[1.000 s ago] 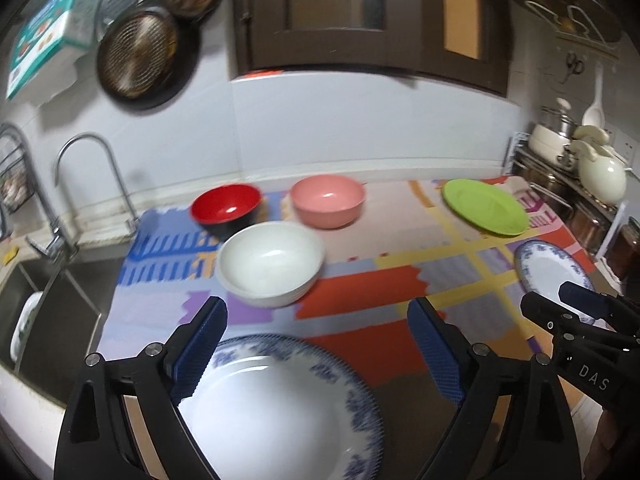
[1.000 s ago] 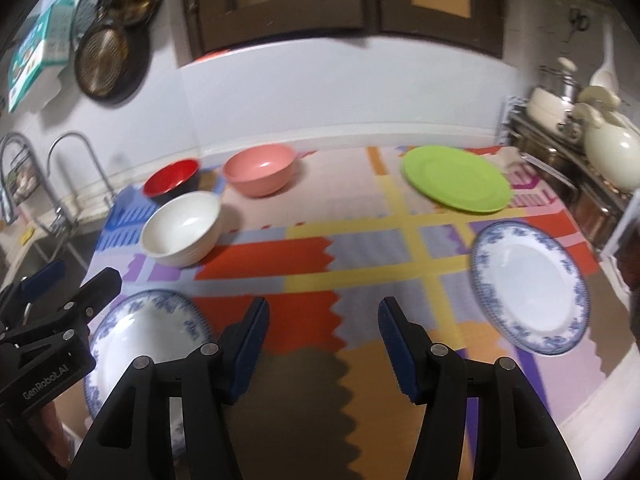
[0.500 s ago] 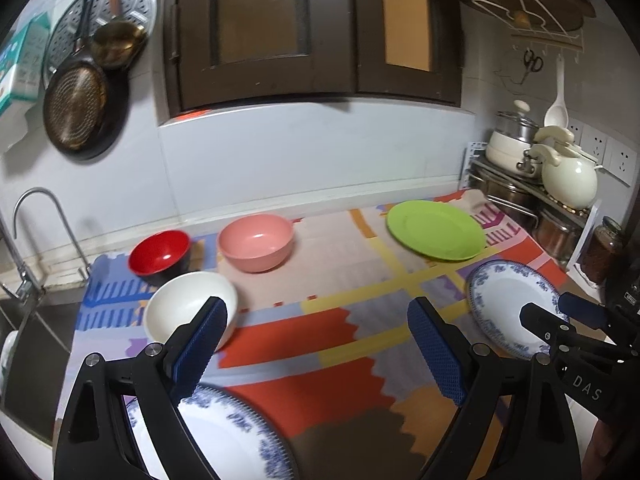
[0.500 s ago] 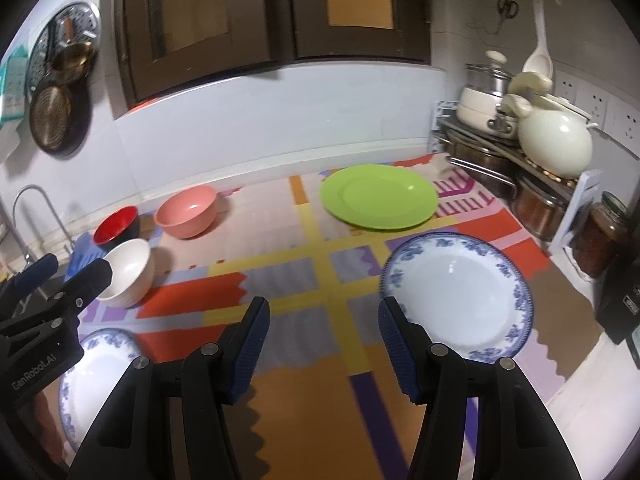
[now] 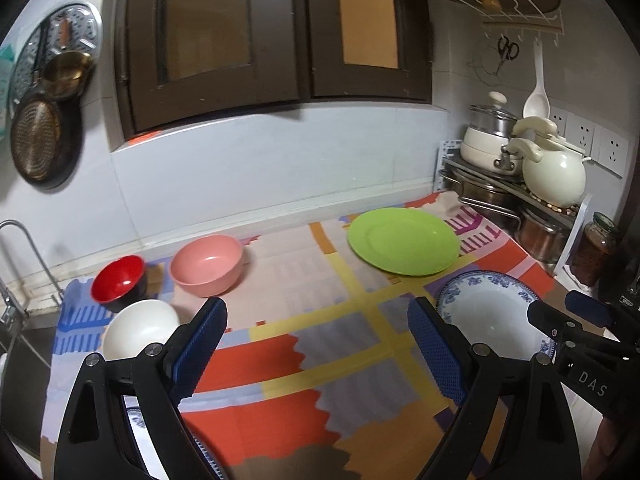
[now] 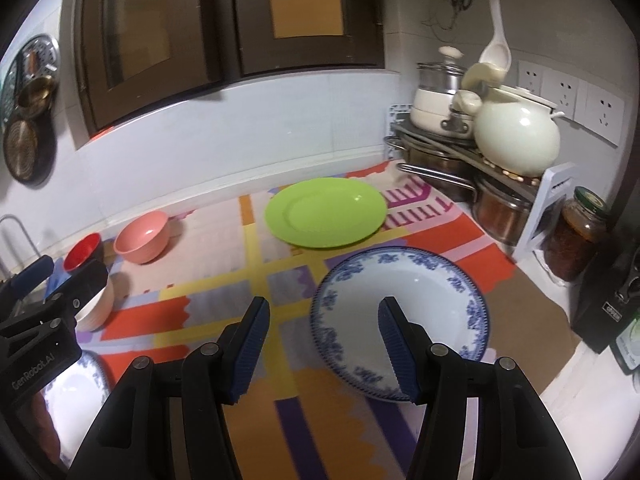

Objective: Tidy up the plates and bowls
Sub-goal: 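Move both tools to the second blue-and-white plate by the pot rack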

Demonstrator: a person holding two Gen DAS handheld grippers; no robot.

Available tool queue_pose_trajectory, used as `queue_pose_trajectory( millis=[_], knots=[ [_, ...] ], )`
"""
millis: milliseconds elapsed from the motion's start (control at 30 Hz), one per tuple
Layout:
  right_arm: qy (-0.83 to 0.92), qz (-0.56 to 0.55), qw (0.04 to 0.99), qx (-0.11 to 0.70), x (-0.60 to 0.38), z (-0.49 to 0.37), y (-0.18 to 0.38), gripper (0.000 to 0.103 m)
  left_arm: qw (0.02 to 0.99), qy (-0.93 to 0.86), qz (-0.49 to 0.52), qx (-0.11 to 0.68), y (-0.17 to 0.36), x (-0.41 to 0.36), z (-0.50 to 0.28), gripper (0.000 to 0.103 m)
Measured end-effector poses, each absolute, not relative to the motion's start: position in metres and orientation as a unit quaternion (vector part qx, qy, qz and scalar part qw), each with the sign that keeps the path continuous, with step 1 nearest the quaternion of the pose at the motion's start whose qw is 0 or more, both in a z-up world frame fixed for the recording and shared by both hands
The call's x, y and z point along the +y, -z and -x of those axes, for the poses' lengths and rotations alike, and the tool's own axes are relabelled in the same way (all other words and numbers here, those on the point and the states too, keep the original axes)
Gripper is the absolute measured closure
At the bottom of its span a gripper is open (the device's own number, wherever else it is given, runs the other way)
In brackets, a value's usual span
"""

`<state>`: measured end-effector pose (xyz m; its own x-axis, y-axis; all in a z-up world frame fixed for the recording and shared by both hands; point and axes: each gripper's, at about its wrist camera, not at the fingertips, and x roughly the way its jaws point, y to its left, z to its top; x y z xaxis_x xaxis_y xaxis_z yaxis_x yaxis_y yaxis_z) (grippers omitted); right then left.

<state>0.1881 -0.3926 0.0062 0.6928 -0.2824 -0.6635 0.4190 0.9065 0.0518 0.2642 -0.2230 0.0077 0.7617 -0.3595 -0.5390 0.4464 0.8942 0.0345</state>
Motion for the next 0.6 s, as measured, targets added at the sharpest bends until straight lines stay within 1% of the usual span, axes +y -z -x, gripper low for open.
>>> queue_pose_trajectory(
  millis=[600],
  knots=[
    [0.249, -0.149, 0.891, 0.348, -0.467, -0.178, 0.008, 0.045, 0.907, 0.265, -0.092, 0.315, 0.010, -0.309, -0.280, 0.010]
  ],
)
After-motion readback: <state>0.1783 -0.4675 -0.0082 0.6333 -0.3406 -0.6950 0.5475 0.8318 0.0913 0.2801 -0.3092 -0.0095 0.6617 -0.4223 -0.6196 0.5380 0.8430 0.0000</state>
